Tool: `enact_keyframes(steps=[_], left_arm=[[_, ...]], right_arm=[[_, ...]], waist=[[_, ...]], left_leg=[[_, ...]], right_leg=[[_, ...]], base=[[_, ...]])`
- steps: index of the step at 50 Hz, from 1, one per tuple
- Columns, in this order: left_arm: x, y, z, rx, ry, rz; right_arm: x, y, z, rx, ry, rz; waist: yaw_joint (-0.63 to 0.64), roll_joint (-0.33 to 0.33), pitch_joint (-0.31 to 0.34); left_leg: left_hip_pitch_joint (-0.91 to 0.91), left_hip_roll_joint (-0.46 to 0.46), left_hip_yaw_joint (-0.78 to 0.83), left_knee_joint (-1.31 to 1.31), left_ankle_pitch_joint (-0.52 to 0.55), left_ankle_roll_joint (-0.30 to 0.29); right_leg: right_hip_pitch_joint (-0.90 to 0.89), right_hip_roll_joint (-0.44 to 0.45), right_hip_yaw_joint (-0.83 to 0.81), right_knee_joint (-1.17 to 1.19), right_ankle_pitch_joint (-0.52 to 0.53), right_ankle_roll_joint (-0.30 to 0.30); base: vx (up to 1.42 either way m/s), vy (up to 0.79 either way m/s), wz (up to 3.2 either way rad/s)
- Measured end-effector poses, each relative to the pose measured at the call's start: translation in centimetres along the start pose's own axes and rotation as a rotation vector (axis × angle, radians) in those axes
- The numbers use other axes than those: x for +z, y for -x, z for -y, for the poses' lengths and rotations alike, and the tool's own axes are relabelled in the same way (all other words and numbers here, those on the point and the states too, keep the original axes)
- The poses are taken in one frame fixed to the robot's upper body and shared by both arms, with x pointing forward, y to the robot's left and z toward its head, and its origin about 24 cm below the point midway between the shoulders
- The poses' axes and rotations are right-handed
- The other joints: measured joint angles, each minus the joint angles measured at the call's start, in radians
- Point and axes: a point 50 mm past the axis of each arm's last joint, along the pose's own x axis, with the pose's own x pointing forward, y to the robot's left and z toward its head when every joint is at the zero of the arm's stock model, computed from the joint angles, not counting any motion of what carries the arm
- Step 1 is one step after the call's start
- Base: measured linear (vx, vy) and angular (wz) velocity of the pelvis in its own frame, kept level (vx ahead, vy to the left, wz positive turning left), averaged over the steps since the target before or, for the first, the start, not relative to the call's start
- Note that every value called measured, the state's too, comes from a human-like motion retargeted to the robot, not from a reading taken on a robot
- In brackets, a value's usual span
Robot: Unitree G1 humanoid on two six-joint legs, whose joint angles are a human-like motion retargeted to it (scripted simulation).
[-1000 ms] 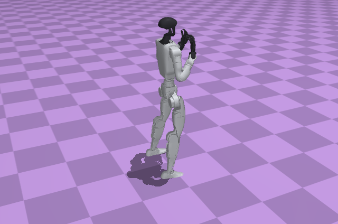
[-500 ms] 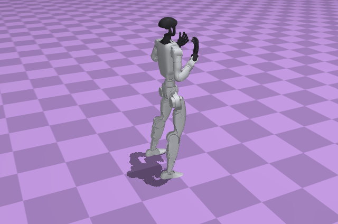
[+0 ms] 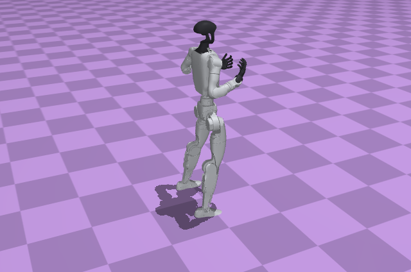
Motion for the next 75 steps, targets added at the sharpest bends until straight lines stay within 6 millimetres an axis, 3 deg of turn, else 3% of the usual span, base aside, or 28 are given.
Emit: enact_keyframes(steps=[2,5,10,15,19,25,26,28,34,37,44,48,52,57,64,68,70,75], left_arm=[[0.1,0.2,-0.4,0.022,-0.011,-0.001],[-0.4,1.6,-1.6,0.096,-0.045,-0.065],[-1.2,4.8,-2.9,0.196,-0.181,-0.273],[-2.0,5.4,-2.4,0.197,-0.224,-0.355],[-2.3,4.3,-2.2,0.193,-0.171,-0.288],[-2.0,3.5,-3.2,0.257,-0.127,-0.206],[-1.9,3.7,-3.5,0.275,-0.147,-0.212],[-1.6,4.0,-3.8,0.298,-0.223,-0.247],[-1.7,4.2,-3.6,0.217,-0.524,-0.448],[-1.8,3.7,-3.3,0.220,-0.573,-0.427],[-0.9,2.7,-3.2,0.337,-0.532,-0.228],[-0.2,2.5,-3.1,0.342,-0.538,-0.197],[-0.2,2.2,-2.6,0.260,-0.524,-0.238],[-0.4,1.2,-1.2,0.127,-0.419,-0.236],[0.2,-0.9,-0.4,0.060,-0.569,-0.206],[1.4,-1.6,0.0,0.073,-0.504,-0.096],[2.2,-1.9,0.5,0.060,-0.411,-0.017],[3.1,-2.3,2.6,-0.111,-0.163,0.089]], right_arm=[[-0.5,0.6,0.5,-0.036,-0.062,0.004],[-1.1,2.4,2.1,-0.137,-0.007,-0.085],[-0.5,6.0,3.9,-0.270,0.327,-0.359],[0.0,7.6,4.1,-0.285,0.577,-0.562],[-0.6,7.2,4.3,-0.306,0.490,-0.487],[-2.6,6.6,4.7,-0.417,0.017,-0.179],[-2.6,6.7,4.8,-0.436,0.002,-0.162],[-2.4,6.9,5.2,-0.461,0.059,-0.179],[-0.9,7.4,5.4,-0.349,0.634,-0.557],[-1.0,7.2,5.1,-0.315,0.746,-0.608],[-1.2,7.0,5.1,-0.457,0.576,-0.402],[-1.1,7.1,5.5,-0.490,0.571,-0.384],[-1.2,6.7,5.5,-0.435,0.583,-0.428],[-1.1,4.9,3.7,-0.258,0.510,-0.419],[0.0,2.9,2.7,-0.147,0.696,-0.416],[1.2,2.0,2.0,-0.150,0.728,-0.332],[1.9,1.7,1.4,-0.155,0.661,-0.261],[2.0,1.0,-0.5,-0.034,0.301,-0.112]], waist=[[0.002,-0.001,0.002],[0.005,-0.001,0.009],[0.008,0.002,0.019],[0.011,0.007,0.022],[0.013,0.006,0.015],[0.012,-0.001,-0.001],[0.012,-0.002,-0.001],[0.012,-0.002,-0.001],[0.019,0.000,0.011],[0.026,-0.002,0.027],[0.033,-0.011,0.042],[0.035,-0.016,0.048],[0.035,-0.017,0.050],[0.034,-0.018,0.050],[0.031,-0.024,0.050],[0.030,-0.025,0.052],[0.029,-0.025,0.052],[0.024,-0.021,0.046]], left_leg=[[0.001,0.001,0.003,0.000,0.000,-0.002],[0.003,0.004,0.006,-0.001,0.000,-0.007],[0.000,0.010,0.010,-0.001,0.001,-0.013],[-0.005,0.015,0.010,-0.001,0.003,-0.017],[-0.006,0.017,0.008,-0.003,0.005,-0.017],[-0.004,0.016,0.003,-0.004,0.007,-0.016],[-0.002,0.016,0.002,-0.004,0.008,-0.016],[0.000,0.018,0.002,-0.003,0.008,-0.017],[0.008,0.032,0.007,0.001,0.006,-0.025],[0.014,0.035,0.009,0.000,0.006,-0.026],[0.005,0.036,0.005,-0.002,0.010,-0.030],[0.001,0.035,0.003,-0.004,0.013,-0.028],[-0.004,0.034,0.000,-0.004,0.014,-0.026],[-0.010,0.034,-0.003,-0.003,0.015,-0.024],[-0.010,0.033,-0.005,-0.003,0.015,-0.024],[-0.009,0.031,-0.006,-0.003,0.015,-0.023],[-0.010,0.029,-0.007,-0.003,0.014,-0.022],[-0.014,0.026,-0.009,0.001,0.012,-0.020]], right_leg=[[-0.001,0.001,0.002,0.001,0.000,0.000],[-0.001,0.005,0.005,0.002,0.000,0.000],[-0.007,0.011,0.006,0.003,0.001,0.000],[-0.012,0.016,0.005,0.003,0.004,0.000],[-0.011,0.018,0.002,0.001,0.005,0.000],[-0.005,0.016,-0.002,-0.002,0.004,0.000],[-0.004,0.017,-0.003,-0.001,0.004,0.000],[-0.001,0.019,-0.003,0.000,0.004,0.000],[0.002,0.034,0.000,0.006,0.003,0.000],[0.006,0.037,0.001,0.008,0.002,0.000],[-0.001,0.038,-0.002,0.007,0.006,0.000],[-0.005,0.037,-0.004,0.006,0.008,0.000],[-0.008,0.037,-0.005,0.005,0.010,0.000],[-0.012,0.037,-0.007,0.005,0.011,0.000],[-0.011,0.035,-0.008,0.006,0.009,0.000],[-0.010,0.033,-0.009,0.005,0.009,0.000],[-0.009,0.032,-0.010,0.003,0.010,0.000],[-0.009,0.029,-0.009,0.000,0.011,0.000]], base=[[0.00,0.00,0.00],[0.00,0.00,0.00],[0.00,0.00,0.00],[0.00,0.00,0.00],[0.00,0.00,0.00],[0.00,0.00,0.00],[0.00,0.00,0.00],[0.00,0.00,0.00],[0.00,0.00,0.00],[0.00,0.00,0.00],[0.00,0.00,0.00],[0.00,0.00,0.00],[0.00,0.00,0.00],[0.00,0.00,0.00],[0.00,0.00,0.00],[0.00,0.00,0.00],[0.00,0.00,0.00],[0.00,0.00,0.00]])
